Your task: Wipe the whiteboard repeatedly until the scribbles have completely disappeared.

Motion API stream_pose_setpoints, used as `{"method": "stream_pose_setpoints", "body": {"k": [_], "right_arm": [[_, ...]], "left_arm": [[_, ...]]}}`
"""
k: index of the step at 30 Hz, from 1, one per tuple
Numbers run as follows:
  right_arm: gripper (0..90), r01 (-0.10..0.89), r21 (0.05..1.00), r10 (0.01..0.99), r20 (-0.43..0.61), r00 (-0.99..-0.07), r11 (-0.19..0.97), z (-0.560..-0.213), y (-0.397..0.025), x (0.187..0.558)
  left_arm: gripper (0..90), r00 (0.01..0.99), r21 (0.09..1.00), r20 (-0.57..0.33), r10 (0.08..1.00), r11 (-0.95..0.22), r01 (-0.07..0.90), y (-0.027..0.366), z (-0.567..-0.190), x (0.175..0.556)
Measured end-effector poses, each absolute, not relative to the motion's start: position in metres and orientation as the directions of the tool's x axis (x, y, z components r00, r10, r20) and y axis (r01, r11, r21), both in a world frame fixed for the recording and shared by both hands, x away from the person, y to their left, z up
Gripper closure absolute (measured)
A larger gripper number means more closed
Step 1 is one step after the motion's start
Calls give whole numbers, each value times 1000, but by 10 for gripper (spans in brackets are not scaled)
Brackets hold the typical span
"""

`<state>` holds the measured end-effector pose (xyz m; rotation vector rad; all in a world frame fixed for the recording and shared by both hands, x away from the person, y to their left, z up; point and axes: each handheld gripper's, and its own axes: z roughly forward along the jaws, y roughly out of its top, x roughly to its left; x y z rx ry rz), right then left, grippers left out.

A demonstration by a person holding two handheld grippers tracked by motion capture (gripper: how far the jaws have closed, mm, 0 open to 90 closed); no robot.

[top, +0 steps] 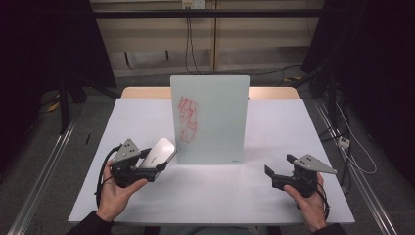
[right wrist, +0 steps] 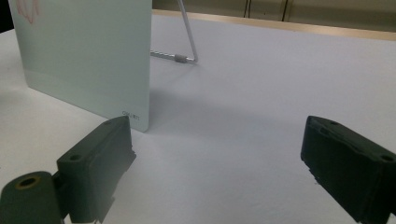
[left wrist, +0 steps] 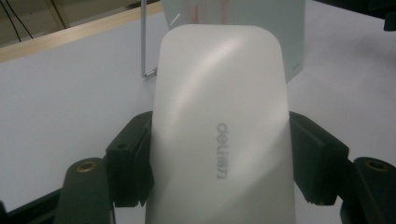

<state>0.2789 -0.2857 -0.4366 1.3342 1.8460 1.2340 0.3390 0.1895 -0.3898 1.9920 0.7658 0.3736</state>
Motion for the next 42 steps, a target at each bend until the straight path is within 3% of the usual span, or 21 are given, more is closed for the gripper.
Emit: {"method": "stream_pose_setpoints", "body": {"k": [13, 31, 42], "right_arm": [[89, 431, 898, 928, 79, -363, 92, -437, -286, 279], [88, 430, 898, 927, 81, -367, 92, -436, -285, 279], [87, 428, 899, 925, 85, -371, 89, -436, -286, 279]], "left_arm": [[311, 743, 890, 35, 668, -359, 281, 165, -369, 345], [310, 711, 893, 251, 657, -441, 93, 127, -342, 358], [311, 689, 910, 237, 684, -405, 90, 121, -333, 375]]}}
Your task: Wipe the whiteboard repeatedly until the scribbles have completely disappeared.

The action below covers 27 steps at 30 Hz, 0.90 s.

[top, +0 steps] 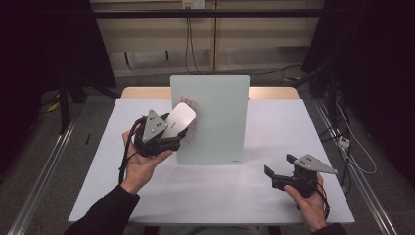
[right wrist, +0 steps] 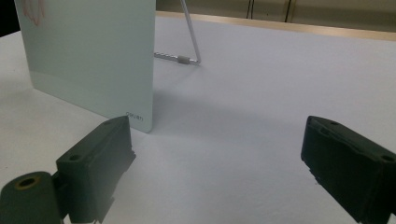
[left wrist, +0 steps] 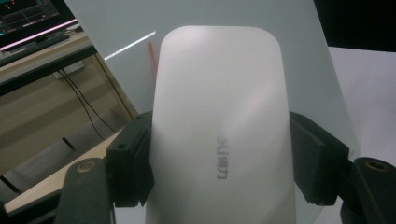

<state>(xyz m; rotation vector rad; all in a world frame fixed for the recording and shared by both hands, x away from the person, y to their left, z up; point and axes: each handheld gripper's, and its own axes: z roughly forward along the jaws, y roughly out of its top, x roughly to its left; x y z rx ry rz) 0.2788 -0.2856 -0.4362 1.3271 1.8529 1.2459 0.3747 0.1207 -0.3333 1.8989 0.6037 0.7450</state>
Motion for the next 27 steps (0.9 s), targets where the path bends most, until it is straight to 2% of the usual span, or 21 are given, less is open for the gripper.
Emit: {"method": "stream_pose_setpoints", "body": {"k": [7, 13, 27], "right_arm": [[87, 431, 898, 925, 88, -369, 86, -436, -286, 279], [87, 430, 899, 925, 89, -369, 85, -436, -286, 279], [87, 426, 900, 922, 85, -377, 91, -436, -285, 279]], "left_arm": [[311, 674, 931, 221, 704, -358, 70, 121, -320, 384], [310, 655, 933, 263, 708, -360, 15, 116, -306, 395], [311, 645, 902, 325, 692, -431, 8, 98, -320, 406]]}}
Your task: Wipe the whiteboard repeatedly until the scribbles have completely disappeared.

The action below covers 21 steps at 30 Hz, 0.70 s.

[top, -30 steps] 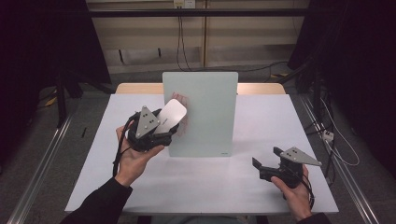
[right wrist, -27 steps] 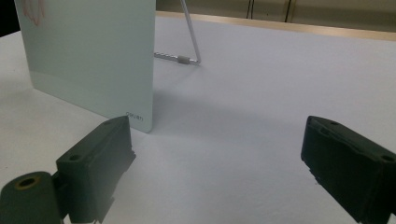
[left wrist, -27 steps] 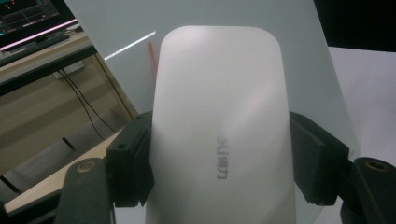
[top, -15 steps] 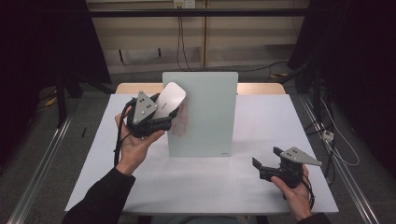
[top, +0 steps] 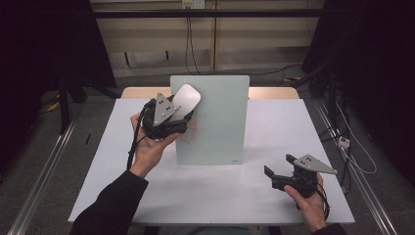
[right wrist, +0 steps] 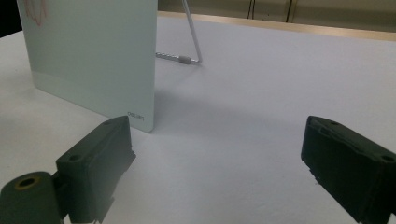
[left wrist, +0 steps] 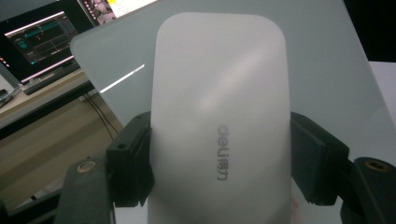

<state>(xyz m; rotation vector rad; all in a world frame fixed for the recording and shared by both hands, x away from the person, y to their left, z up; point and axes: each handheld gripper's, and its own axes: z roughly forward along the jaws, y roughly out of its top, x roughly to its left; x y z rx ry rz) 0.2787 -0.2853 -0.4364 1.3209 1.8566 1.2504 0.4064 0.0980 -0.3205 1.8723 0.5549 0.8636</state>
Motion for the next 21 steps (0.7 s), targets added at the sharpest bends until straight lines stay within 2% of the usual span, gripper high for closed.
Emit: {"method": "stream_pose_setpoints", "body": {"k": [15, 21], "right_arm": [[87, 428, 899, 922, 86, -377, 91, -437, -285, 279], [87, 427, 900, 922, 85, -377, 91, -436, -286, 279]], "left_arm": [[312, 681, 884, 322, 657, -466, 31, 91, -340, 397], [312, 681, 889, 310, 664, -455, 39, 94, -332, 400]]}}
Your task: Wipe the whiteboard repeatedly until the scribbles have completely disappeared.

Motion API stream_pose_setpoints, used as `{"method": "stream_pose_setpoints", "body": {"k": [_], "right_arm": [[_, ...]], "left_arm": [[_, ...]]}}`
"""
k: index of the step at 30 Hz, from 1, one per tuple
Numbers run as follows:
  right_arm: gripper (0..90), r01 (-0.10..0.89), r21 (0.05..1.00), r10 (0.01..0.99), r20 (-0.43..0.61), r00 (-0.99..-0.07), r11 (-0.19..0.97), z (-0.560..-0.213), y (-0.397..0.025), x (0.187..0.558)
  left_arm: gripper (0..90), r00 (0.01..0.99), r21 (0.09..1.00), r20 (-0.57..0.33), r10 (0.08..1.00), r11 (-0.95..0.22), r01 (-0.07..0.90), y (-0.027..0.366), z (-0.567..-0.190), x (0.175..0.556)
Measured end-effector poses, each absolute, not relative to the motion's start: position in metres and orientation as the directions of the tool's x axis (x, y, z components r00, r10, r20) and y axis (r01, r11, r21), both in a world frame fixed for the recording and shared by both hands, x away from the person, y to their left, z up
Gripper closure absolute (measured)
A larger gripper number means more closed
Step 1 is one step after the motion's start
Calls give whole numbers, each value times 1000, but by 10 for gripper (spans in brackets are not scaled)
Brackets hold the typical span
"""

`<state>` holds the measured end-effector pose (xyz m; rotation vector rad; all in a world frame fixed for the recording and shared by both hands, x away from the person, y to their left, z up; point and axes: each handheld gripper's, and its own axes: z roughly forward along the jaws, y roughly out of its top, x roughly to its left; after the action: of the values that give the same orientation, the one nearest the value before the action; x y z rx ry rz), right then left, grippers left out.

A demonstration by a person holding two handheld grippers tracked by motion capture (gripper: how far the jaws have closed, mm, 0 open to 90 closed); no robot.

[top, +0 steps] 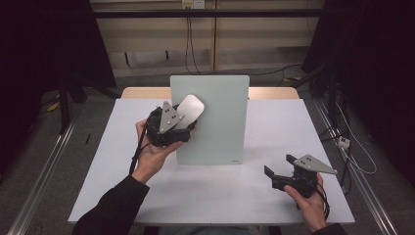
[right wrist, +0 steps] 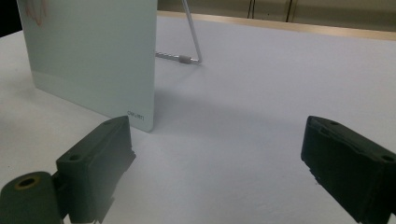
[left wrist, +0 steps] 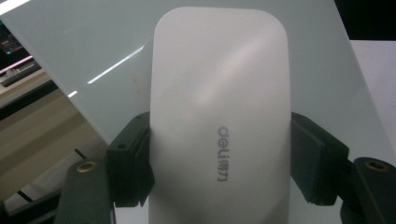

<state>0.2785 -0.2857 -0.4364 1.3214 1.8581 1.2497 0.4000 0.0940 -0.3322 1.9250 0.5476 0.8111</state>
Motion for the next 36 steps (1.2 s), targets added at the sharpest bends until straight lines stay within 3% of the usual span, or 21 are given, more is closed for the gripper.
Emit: {"method": "stream_pose_setpoints", "body": {"k": [14, 28, 36], "right_arm": [[87, 427, 899, 921, 86, -379, 92, -437, -285, 279], [87, 427, 899, 922, 82, -377, 94, -437, -285, 279], [87, 428, 899, 923, 85, -376, 92, -437, -286, 279]], "left_arm": [[312, 652, 900, 314, 690, -436, 28, 98, -319, 407], [312, 718, 848, 343, 606, -529, 41, 92, -360, 388], [312, 713, 870, 319, 625, -491, 41, 93, -339, 399]]}}
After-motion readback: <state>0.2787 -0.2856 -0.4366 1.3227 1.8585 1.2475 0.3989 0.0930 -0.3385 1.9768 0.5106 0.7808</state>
